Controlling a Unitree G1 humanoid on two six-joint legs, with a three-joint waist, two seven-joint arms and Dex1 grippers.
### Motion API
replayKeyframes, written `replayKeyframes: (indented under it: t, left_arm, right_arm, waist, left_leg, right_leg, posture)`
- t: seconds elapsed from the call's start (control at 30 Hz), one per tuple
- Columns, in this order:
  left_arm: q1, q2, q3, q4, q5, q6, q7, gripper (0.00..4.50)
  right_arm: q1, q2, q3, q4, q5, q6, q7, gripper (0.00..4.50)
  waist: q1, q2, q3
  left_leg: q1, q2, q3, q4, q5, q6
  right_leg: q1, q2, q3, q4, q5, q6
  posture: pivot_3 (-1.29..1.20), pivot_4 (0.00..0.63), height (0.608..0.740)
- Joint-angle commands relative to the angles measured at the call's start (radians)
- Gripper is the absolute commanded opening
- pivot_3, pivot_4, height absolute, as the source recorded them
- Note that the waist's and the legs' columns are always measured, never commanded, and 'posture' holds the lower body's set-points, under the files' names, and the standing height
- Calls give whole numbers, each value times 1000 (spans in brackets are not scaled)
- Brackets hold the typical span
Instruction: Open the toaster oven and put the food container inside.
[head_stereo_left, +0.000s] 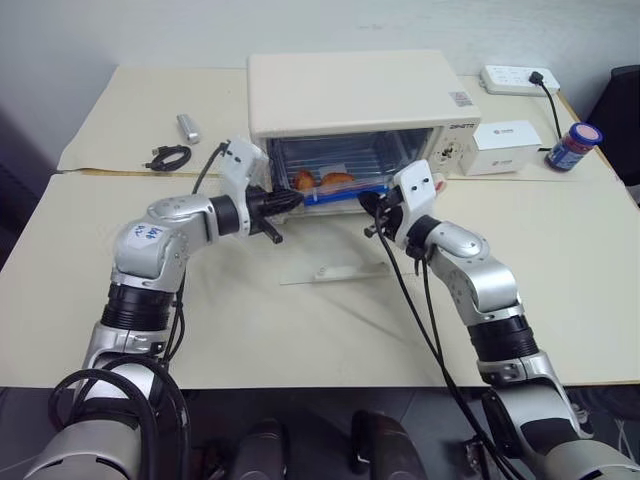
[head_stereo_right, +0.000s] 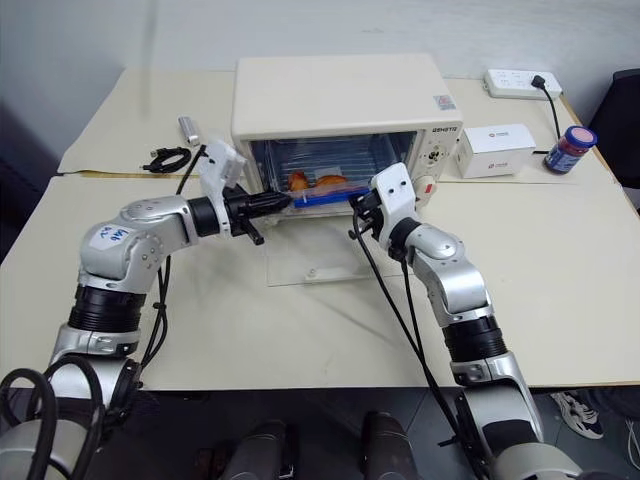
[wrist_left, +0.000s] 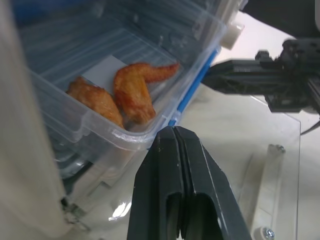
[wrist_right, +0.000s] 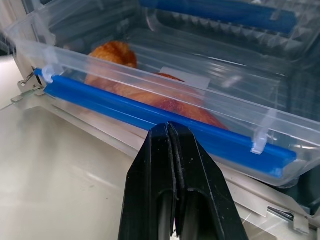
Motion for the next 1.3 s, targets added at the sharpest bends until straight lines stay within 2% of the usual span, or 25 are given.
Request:
replayKeyframes:
  t: [0.03, 0.1, 0.17, 0.27, 0.4, 0.53, 0.7, 0.83, 0.93, 1.0, 1.1, 1.3]
  left_arm:
    - [-7, 114, 119, -161, -124, 87, -101, 183]
    - [11, 197, 188, -231, -213, 156, -161, 604]
    - [24, 277, 256, -282, -303, 231, -212, 1208]
    - [57, 384, 311, -329, -382, 283, -293, 2079]
    - [74, 491, 327, -368, -437, 295, -370, 3280]
    - [51, 516, 307, -362, -448, 278, -380, 4428]
    - [27, 506, 285, -355, -428, 240, -360, 4472]
    - [33, 510, 282, -346, -418, 219, -357, 4472]
    - [46, 515, 292, -336, -412, 207, -353, 4472]
    - [58, 524, 300, -329, -399, 195, -351, 4472]
    - [89, 546, 318, -312, -376, 166, -360, 4500]
    - [124, 594, 341, -260, -339, 110, -394, 4500]
  right_arm:
    - [94, -88, -91, -222, 126, 100, 97, 13]
    - [201, -164, -145, -383, 230, 197, 152, 0]
    - [332, -239, -214, -522, 323, 271, 192, 0]
    - [504, -310, -286, -640, 389, 327, 213, 0]
    - [639, -307, -284, -647, 330, 306, 155, 0]
    - [645, -253, -225, -546, 235, 241, 102, 0]
    - [556, -170, -160, -380, 139, 143, 62, 0]
    - [459, -139, -158, -305, 125, 98, 80, 0]
    - [384, -170, -202, -311, 170, 125, 116, 0]
    - [329, -238, -262, -350, 245, 180, 176, 0]
    - [234, -377, -373, -373, 409, 301, 278, 583]
    - [124, -622, -443, -264, 499, 383, 480, 2644]
  waist:
    - [1, 0, 0]
    - [3, 0, 0]
    - [5, 0, 0]
    - [6, 0, 0]
    - [4, 0, 0]
    - [4, 0, 0]
    - [2, 0, 0]
    - [2, 1, 0]
    - [2, 1, 0]
    - [2, 2, 1]
    - [4, 7, 4]
    - [6, 6, 4]
  left_leg:
    - [-3, 0, -2, 1, 0, 0]
    - [-7, 0, -5, 1, 0, 0]
    - [-7, 0, -6, 1, 0, 0]
    - [-6, 0, -6, 1, 0, 0]
    - [-2, 0, -5, 2, 2, 0]
    - [1, 0, -4, 2, 4, -2]
    - [2, 0, -3, 0, 3, -2]
    - [2, 0, -2, 0, 3, -2]
    - [2, 0, -2, 0, 3, -2]
    - [2, 0, -3, 0, 3, -2]
    - [1, -1, -1, 1, 3, 0]
    - [1, 0, -2, 0, 2, 0]
  right_leg:
    - [-1, 0, -1, 0, 0, 0]
    - [-4, 0, -4, 0, 0, 0]
    - [-4, -1, -5, -1, 0, 0]
    - [-2, -1, -5, -2, 0, 0]
    - [3, 0, -4, -2, 0, 1]
    - [4, 0, -2, 0, 0, 0]
    - [2, 0, -1, 2, 0, -1]
    - [2, 0, -1, 2, 0, -1]
    - [2, 0, 0, 2, 0, -1]
    - [2, 0, -1, 2, 0, -1]
    - [1, 0, 1, 2, 0, 0]
    - [2, 0, -1, 0, 0, -1]
  posture:
    - [0, 150, 740]
    - [0, 150, 740]
    - [0, 150, 740]
    - [0, 150, 740]
    - [0, 150, 740]
    - [0, 150, 740]
    - [0, 150, 740]
    - [0, 150, 740]
    - [0, 150, 740]
    - [0, 150, 740]
    - [0, 150, 740]
    - [0, 150, 740]
